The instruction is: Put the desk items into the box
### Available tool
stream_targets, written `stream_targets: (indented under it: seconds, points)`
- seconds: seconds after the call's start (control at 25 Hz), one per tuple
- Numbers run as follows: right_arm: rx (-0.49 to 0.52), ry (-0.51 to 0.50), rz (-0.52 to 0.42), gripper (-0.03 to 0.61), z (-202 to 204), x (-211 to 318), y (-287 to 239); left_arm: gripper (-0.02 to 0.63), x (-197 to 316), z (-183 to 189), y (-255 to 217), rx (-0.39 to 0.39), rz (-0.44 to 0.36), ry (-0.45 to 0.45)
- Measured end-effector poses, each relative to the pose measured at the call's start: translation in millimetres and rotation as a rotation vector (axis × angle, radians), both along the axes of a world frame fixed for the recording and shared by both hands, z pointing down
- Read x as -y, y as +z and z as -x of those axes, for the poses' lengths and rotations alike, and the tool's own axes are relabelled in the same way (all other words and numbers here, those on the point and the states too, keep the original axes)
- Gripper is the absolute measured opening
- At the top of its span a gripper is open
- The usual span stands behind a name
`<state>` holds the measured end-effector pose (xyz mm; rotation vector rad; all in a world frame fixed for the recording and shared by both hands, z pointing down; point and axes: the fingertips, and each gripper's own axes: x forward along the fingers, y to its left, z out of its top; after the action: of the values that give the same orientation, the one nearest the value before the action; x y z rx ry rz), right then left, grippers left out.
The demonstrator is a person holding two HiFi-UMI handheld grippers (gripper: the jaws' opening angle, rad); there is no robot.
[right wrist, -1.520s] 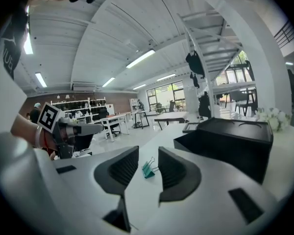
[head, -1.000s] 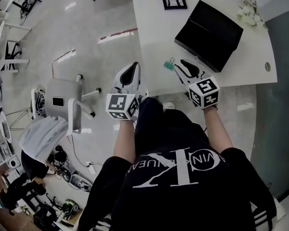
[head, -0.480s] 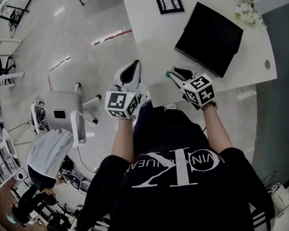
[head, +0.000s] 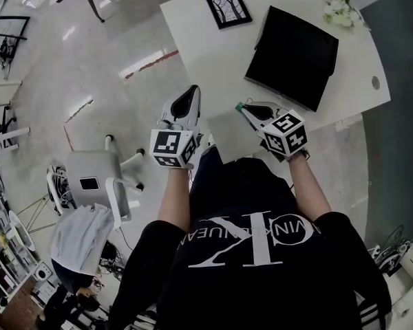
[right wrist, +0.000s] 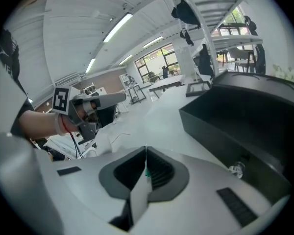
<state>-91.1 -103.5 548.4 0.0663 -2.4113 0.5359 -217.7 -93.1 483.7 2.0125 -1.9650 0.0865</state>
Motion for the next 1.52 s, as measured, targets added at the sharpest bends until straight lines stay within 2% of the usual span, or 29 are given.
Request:
stream_targets:
  seconds: [0.12, 0.4, 0.76, 1.04, 1.28, 1.52]
  points:
    - [-0.004, 0.019, 0.0, 0.02, 2, 0, -2, 0.011, 10, 5, -3, -0.012, -0.009, 0.019]
    - [0.04, 0.079, -0.027, 0.02, 5, 1, -26, 0.011, 32, 2, -5, -0.018, -0.032, 0.125]
    - [0.104, 0.256, -0.095, 0.02, -10, 23, -61, 0.011, 58, -22, -7, -0.043, -0.059, 0.267]
    - [0.137, 0.309, -0.147, 0.02, -34, 58, -93, 0.011, 72, -39, -10, -0.053, -0.061, 0.286]
    - [0.143, 0.313, -0.16, 0.02, -44, 88, -100, 0.011, 88, -42, -17, -0.082, -0.064, 0.242]
    - [0.11, 0.301, -0.157, 0.02, -47, 113, -93, 0.011, 96, -45, -10, -0.066, -0.043, 0.225]
